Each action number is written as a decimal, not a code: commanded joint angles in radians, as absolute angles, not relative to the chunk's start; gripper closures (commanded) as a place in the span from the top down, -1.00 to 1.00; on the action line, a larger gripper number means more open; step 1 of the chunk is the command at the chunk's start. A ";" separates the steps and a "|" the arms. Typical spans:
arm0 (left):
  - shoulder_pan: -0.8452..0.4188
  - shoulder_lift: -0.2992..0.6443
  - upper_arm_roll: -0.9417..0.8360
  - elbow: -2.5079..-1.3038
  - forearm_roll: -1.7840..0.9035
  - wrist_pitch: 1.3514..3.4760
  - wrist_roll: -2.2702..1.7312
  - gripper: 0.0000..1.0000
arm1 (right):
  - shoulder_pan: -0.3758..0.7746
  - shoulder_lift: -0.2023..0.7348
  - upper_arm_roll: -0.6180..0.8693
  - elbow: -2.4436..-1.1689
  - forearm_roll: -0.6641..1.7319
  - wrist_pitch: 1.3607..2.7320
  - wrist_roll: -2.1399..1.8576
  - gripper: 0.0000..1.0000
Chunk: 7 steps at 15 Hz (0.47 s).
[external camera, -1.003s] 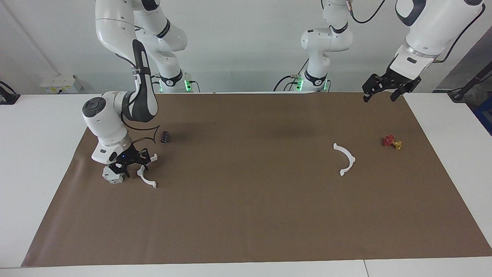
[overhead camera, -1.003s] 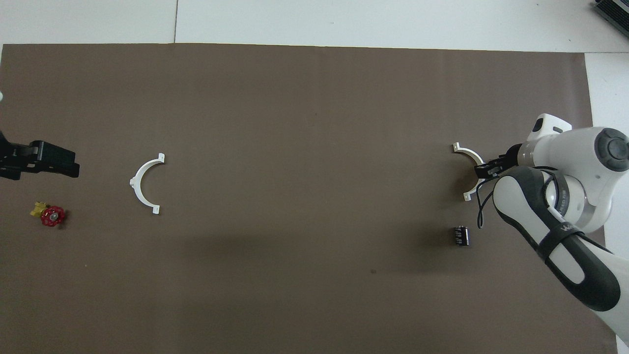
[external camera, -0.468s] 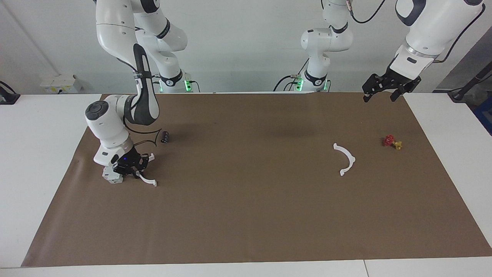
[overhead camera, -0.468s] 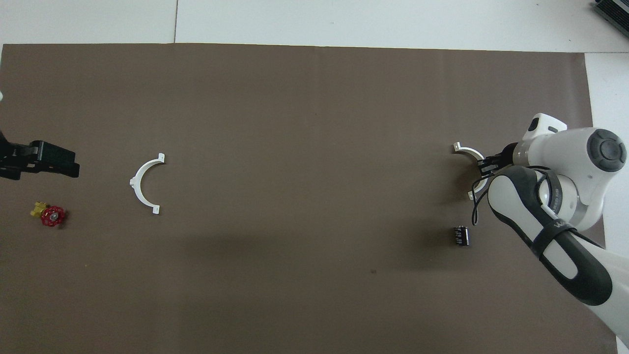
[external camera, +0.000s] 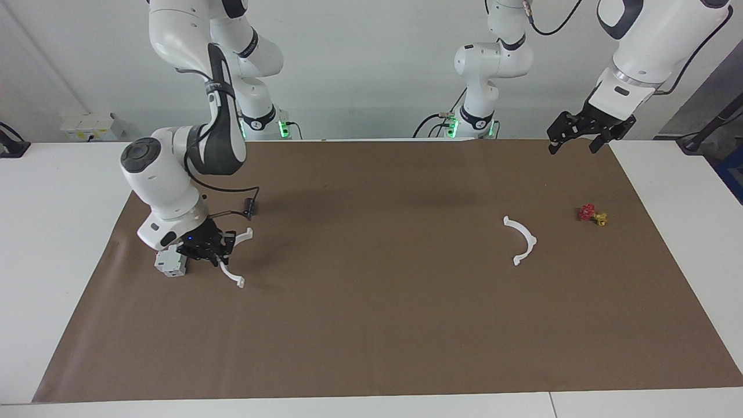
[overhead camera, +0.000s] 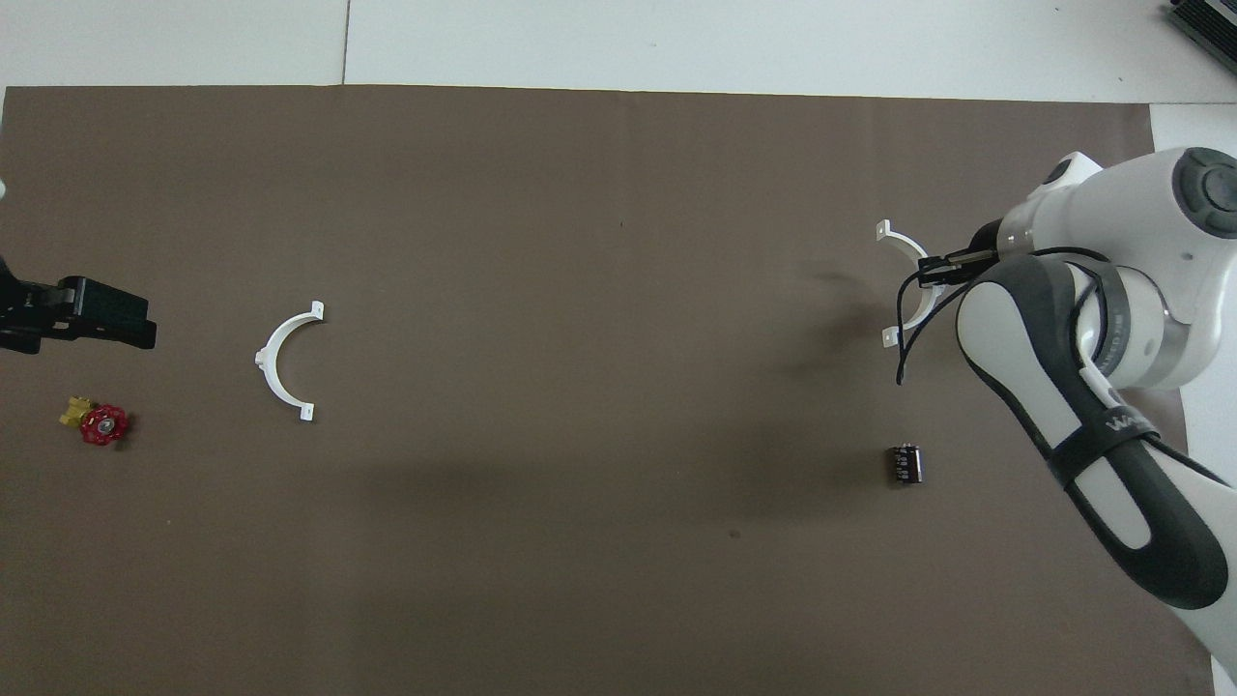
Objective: Assemble drain pipe with both arms
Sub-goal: 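Carry the half-ring with the right gripper toward the table center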
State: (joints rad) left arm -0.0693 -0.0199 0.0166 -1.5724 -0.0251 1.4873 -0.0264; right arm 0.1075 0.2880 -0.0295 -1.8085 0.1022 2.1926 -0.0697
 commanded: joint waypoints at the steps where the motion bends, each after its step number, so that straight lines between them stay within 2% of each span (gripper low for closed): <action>1: -0.063 -0.037 0.017 -1.586 -0.035 1.488 -0.025 1.00 | 0.239 0.319 -0.029 -1.773 0.065 2.186 0.136 -1.00; 7: -0.063 -0.037 0.017 -1.586 -0.035 1.488 -0.025 1.00 | 0.452 0.417 -0.029 -1.694 0.037 2.194 0.355 -1.00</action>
